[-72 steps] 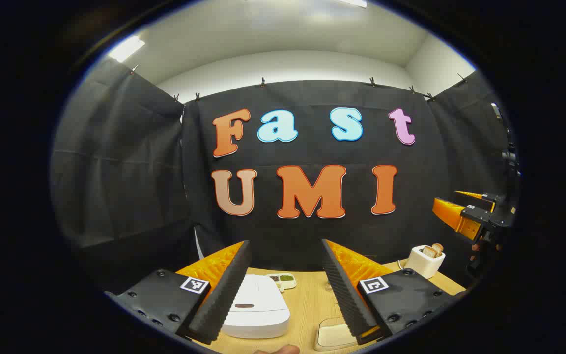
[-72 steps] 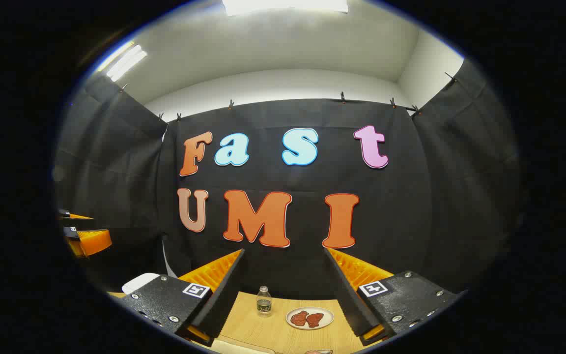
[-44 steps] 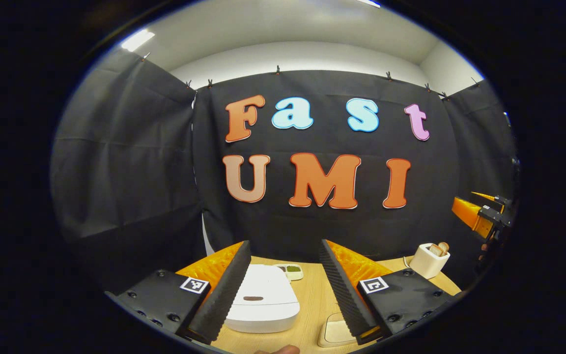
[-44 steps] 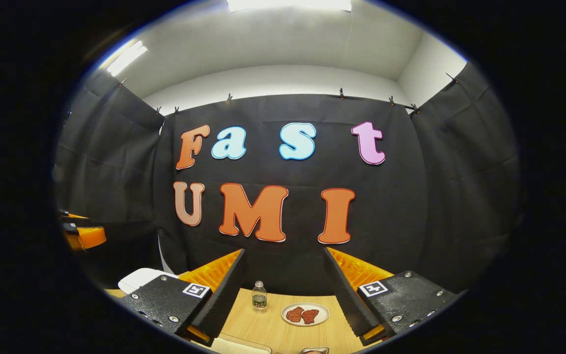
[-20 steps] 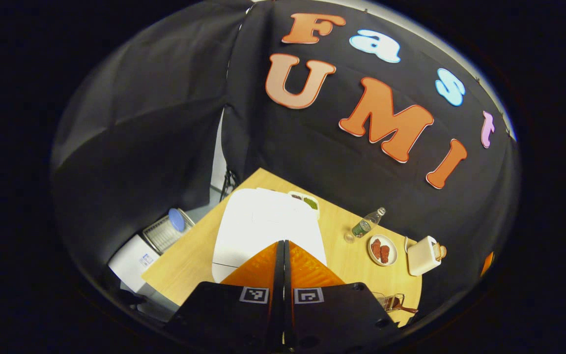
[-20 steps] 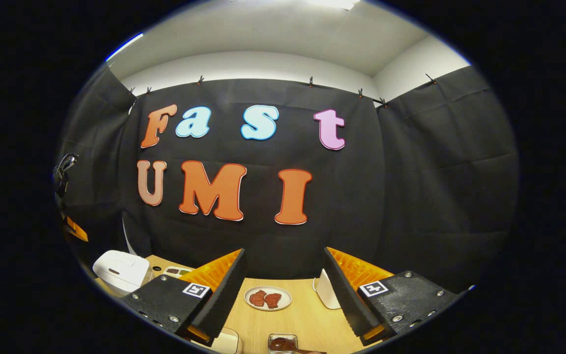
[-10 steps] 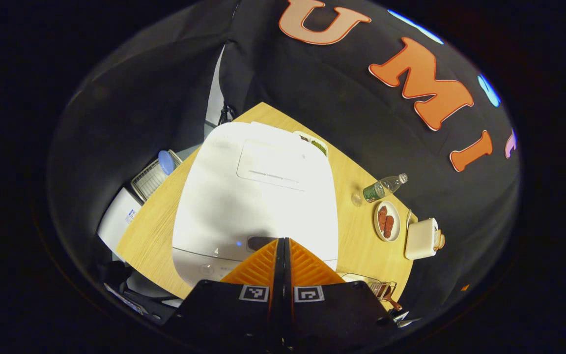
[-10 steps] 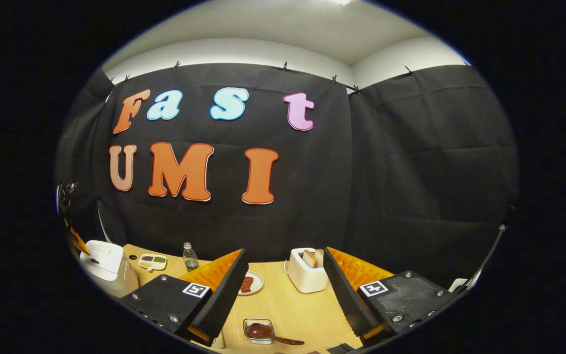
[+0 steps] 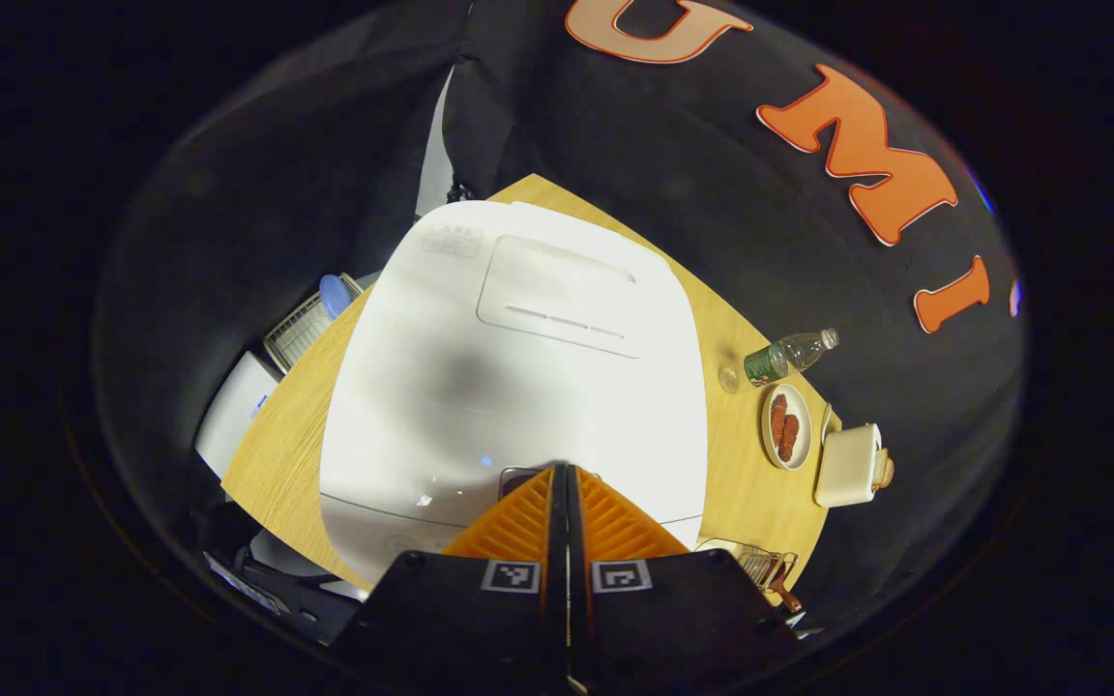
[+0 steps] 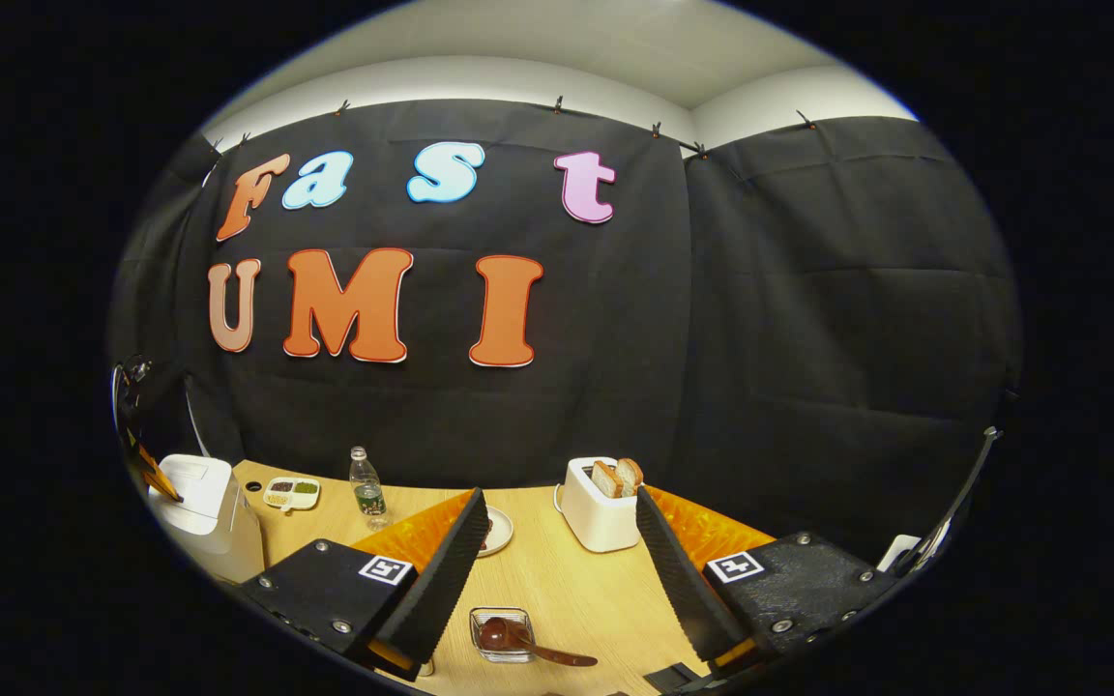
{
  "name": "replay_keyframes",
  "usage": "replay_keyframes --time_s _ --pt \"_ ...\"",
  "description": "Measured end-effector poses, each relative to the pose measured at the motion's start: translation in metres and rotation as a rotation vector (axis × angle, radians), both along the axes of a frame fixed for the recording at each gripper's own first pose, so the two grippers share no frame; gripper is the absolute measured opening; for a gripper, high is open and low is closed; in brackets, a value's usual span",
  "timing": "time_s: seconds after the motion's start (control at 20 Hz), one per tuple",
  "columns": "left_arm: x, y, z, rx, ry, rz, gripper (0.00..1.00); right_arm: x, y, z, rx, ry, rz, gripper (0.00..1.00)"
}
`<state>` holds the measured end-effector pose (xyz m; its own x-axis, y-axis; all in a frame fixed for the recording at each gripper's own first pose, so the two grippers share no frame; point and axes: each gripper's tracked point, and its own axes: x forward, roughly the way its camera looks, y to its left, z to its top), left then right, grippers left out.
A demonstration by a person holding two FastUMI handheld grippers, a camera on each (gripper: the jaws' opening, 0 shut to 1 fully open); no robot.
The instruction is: Close the left gripper, press the button to open the rice cooker; take a wooden spoon from the chopstick holder with the right hand, scoop a spoonful of rice and pour it into the rice cooker, then put the wooden spoon back into the chopstick holder.
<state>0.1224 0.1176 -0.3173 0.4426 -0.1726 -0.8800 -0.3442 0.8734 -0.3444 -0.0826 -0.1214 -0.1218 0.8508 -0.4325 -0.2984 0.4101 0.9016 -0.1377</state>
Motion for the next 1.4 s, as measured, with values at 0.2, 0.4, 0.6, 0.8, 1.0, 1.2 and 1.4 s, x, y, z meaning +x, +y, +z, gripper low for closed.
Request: replay_keyframes --time_s 0.2,0.4,0.6,0.8,1.0,1.2,1.4 --pt "0.009 0.003 0.025 0.029 -0.105 -0.014 0.06 0.003 0.003 -0.011 0.015 0.017 0.018 0.95" --pt "0.028 0.015 0.098 0.164 -0.376 0.001 0.06 0.009 0.009 -0.025 0.043 0.043 0.044 0.95" --pt "0.034 0.018 0.171 0.37 -0.627 0.014 0.06 0.017 0.018 -0.035 0.083 0.053 0.092 0.95" --pt "0.013 -0.006 0.216 0.498 -0.795 -0.002 0.05 0.028 0.018 -0.037 0.114 0.052 0.117 0.95" --pt "-0.01 -0.024 0.234 0.554 -0.852 -0.021 0.05 0.033 0.016 -0.039 0.145 0.048 0.124 0.95" --pt "-0.033 -0.039 0.242 0.578 -0.897 -0.019 0.06 0.031 0.019 -0.047 0.154 0.057 0.14 0.95" --pt "-0.051 -0.056 0.239 0.588 -0.909 -0.023 0.23 0.024 0.017 -0.056 0.155 0.071 0.151 0.95"
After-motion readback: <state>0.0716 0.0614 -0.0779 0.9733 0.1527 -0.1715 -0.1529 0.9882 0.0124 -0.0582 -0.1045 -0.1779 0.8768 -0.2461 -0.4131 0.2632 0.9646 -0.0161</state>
